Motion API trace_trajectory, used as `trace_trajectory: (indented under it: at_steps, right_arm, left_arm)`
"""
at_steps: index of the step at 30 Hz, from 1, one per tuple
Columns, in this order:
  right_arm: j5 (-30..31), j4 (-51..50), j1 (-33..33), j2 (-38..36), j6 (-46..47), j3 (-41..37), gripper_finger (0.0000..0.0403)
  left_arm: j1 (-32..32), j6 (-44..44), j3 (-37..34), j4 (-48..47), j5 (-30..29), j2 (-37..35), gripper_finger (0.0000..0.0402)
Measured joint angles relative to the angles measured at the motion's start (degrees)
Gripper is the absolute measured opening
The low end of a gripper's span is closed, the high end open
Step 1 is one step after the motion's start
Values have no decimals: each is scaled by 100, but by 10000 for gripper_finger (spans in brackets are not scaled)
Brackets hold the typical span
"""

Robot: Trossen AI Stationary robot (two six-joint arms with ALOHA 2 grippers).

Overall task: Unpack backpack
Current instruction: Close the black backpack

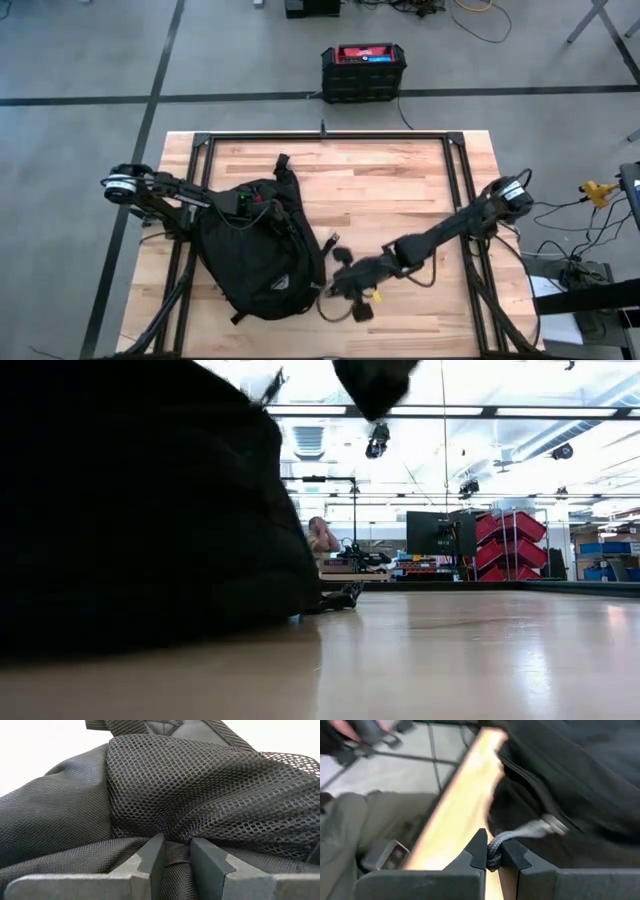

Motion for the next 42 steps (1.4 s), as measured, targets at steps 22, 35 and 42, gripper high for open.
trace_trajectory:
  at_steps: [22, 35, 42]
  right_arm:
    - [-109, -2682, -3611, -2784, -556, -1196, 3]
    - [-434, -2286, -3636, -2181, -855, -1232, 3]
    - [-503, -2390, -3638, -2224, -908, -1101, 3]
  left_arm:
    - [-1655, -348, 1976, -1907, -750, -37, 78]
    - [-1209, 3136, 2999, 925, -702, 315, 78]
    - [-251, 3541, 3221, 1873, 302, 1761, 78]
